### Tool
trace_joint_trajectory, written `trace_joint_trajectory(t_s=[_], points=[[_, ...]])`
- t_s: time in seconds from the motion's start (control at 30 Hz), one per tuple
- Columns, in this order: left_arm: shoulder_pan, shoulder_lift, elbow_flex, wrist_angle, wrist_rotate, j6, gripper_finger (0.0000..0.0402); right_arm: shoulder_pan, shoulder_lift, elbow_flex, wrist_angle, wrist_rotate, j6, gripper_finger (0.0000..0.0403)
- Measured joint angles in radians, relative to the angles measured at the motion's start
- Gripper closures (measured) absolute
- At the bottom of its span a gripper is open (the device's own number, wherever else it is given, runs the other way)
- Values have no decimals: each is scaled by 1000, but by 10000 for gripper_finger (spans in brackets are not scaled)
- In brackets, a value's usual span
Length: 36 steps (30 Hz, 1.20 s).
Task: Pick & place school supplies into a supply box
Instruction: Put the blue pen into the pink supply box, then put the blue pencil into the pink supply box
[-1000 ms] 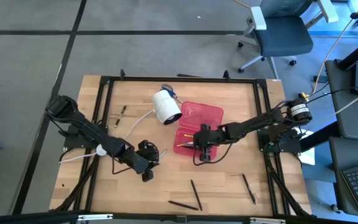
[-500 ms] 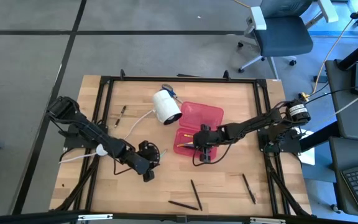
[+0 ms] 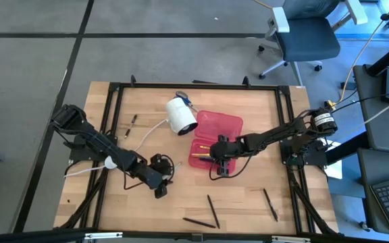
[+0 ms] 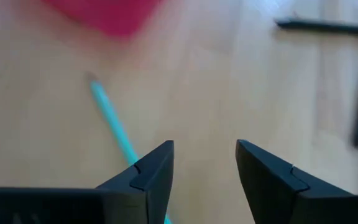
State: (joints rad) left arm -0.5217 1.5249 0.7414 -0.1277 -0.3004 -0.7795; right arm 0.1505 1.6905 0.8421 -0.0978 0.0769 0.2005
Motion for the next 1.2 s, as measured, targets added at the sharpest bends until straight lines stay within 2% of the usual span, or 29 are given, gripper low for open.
trace_joint_trajectory(t_s=[0.1, 0.23, 0.4, 0.63, 0.7, 0.9, 1.2], points=[[0, 0, 0, 0, 51, -6, 236, 0, 0, 0, -3, 0, 0, 306], [13, -1, 0, -20, 44, -88, 240, 0, 0, 0, -3, 0, -4, 306], [38, -1, 0, -141, 38, -217, 247, 0, 0, 0, -2, 0, -4, 306], [55, 4, 16, -194, 105, -297, 258, 0, 0, 0, -3, 1, -10, 306], [55, 21, 42, -214, 112, -291, 262, 0, 0, 0, -3, 1, -27, 306], [55, 130, 162, -429, 150, -313, 275, -9, 0, 0, -3, 8, -30, 306], [55, 242, 245, -467, 222, -348, 275, -23, 0, 0, -5, 9, -29, 306]])
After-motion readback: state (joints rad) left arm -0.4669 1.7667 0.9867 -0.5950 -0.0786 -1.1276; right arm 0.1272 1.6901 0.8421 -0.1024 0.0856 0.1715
